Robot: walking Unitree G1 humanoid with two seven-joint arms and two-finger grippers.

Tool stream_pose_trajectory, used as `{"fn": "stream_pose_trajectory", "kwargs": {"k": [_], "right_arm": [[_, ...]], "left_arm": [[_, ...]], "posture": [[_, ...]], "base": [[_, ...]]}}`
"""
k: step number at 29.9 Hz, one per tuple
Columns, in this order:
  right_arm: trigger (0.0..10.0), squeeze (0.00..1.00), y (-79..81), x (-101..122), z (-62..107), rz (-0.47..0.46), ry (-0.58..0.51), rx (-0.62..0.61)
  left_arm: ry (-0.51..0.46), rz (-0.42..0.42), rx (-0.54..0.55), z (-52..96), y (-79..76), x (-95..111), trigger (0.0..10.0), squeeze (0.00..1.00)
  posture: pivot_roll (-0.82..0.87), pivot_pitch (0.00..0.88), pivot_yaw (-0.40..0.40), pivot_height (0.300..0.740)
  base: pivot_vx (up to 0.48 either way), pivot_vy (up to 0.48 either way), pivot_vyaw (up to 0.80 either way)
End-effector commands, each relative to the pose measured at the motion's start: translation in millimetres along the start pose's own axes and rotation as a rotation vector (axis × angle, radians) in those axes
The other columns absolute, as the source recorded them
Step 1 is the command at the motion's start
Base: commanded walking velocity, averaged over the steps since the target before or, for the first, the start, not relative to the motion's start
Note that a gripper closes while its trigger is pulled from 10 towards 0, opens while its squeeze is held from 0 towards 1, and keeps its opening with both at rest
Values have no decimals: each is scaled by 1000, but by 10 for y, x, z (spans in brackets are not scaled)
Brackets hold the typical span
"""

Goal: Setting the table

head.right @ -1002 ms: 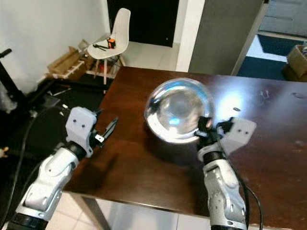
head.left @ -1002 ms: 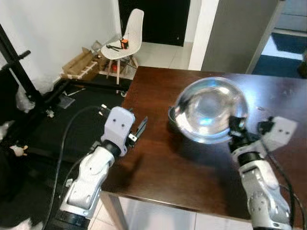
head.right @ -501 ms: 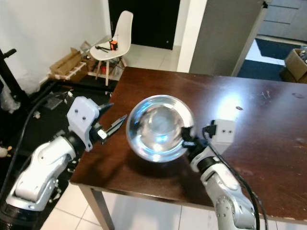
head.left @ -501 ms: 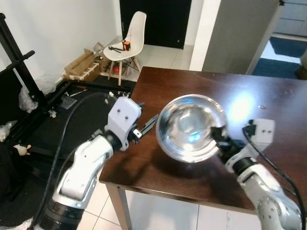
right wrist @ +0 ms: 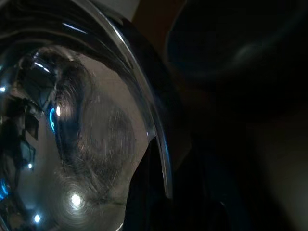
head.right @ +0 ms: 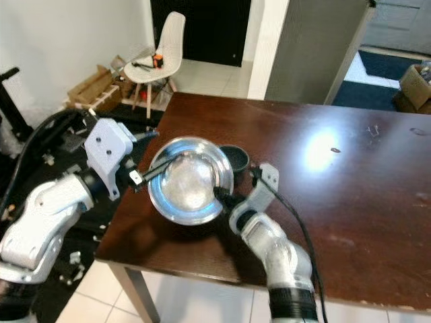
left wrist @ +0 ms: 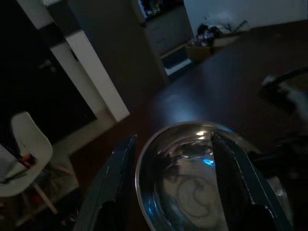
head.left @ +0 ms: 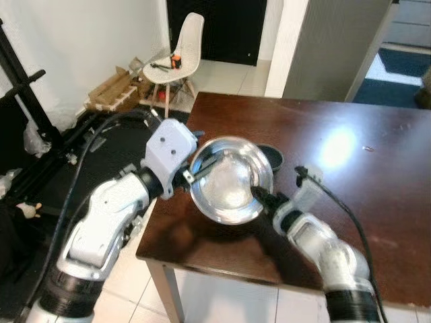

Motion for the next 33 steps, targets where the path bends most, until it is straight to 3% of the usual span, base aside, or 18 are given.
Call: {"fn": "stream_pose_trajectory", "kwargs": {"k": [1, 10, 15, 24, 33], "right_arm": [[10000, 0, 44, -16, -107, -19, 3, 0], [10000, 0, 350, -134, -390, 1, 88, 66], [10000, 0, 320, -130, -473, 7, 76, 14], [10000, 0, 182, 101, -495, 99, -20, -89], [10000, 0, 57, 304, -458, 53, -100, -140]], "left_arm": [[-11, -5, 21, 45, 90, 84, 10000, 0], [0, -29, 38, 145, 149, 188, 10000, 0], [12, -25, 35, 190, 138, 230, 10000, 0], [17, -11, 19, 223, 106, 323, 10000, 0], [17, 11, -3, 202, 58, 351, 10000, 0]], "posture": [[43, 26, 69, 740], [117, 49, 46, 740], [150, 73, 45, 740], [175, 104, 56, 740], [160, 102, 72, 740]], "base": [[0, 0, 0], [0, 0, 0], [0, 0, 0], [0, 0, 0], [0, 0, 0]]}}
Point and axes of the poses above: a point about 5 cm out from each wrist's last joint towards the gripper, its own z axis pointing back from the gripper into the wrist, its own x axis along the axis of the wrist's last joint, y = z × x, the point moved 5 cm from there along -z, pointing out of the wrist towards the gripper, and after that the axes turned 6 degrees about -z, right-handed, at the moved point
